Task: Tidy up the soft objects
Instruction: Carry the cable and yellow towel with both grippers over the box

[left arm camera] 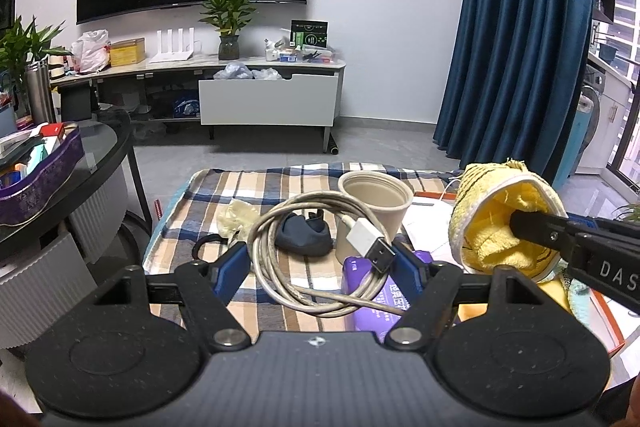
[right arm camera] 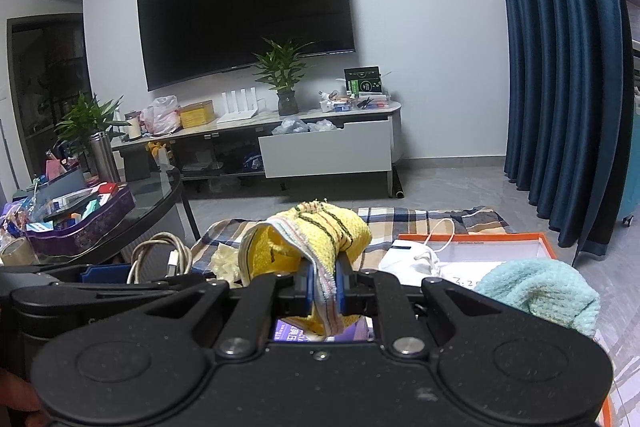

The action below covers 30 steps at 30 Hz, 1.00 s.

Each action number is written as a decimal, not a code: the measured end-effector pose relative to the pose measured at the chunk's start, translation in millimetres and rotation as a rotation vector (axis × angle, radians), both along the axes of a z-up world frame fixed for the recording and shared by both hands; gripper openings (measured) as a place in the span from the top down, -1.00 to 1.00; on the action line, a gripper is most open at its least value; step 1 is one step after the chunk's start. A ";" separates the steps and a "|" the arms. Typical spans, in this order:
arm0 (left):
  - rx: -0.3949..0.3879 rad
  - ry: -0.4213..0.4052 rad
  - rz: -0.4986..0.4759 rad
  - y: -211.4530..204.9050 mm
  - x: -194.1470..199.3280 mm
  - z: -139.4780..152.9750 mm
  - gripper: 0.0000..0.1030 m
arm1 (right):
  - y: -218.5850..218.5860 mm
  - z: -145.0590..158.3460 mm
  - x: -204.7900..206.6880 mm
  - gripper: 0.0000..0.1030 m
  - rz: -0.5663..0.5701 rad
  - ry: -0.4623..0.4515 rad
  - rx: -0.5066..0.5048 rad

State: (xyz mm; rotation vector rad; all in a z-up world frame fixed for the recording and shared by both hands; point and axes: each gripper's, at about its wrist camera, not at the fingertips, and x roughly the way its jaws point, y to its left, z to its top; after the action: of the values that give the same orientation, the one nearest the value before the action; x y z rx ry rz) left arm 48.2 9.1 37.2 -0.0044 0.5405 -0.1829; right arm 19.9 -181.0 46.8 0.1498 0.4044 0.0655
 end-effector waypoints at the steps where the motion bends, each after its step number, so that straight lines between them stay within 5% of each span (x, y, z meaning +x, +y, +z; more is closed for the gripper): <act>1: 0.000 -0.001 -0.002 -0.6 0.0 0.0 -0.48 | -0.3 0.0 -0.2 0.74 -0.002 0.001 0.000; 30: 0.009 -0.006 -0.103 -44.0 -2.3 -4.5 -0.48 | -46.9 -2.1 -19.3 0.72 -0.107 0.002 0.025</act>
State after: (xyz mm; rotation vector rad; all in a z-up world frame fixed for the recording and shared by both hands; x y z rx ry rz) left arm 45.9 -34.9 32.8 0.0325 0.5362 -0.2808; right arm 0.6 -227.9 44.7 0.1954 0.3966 -0.0349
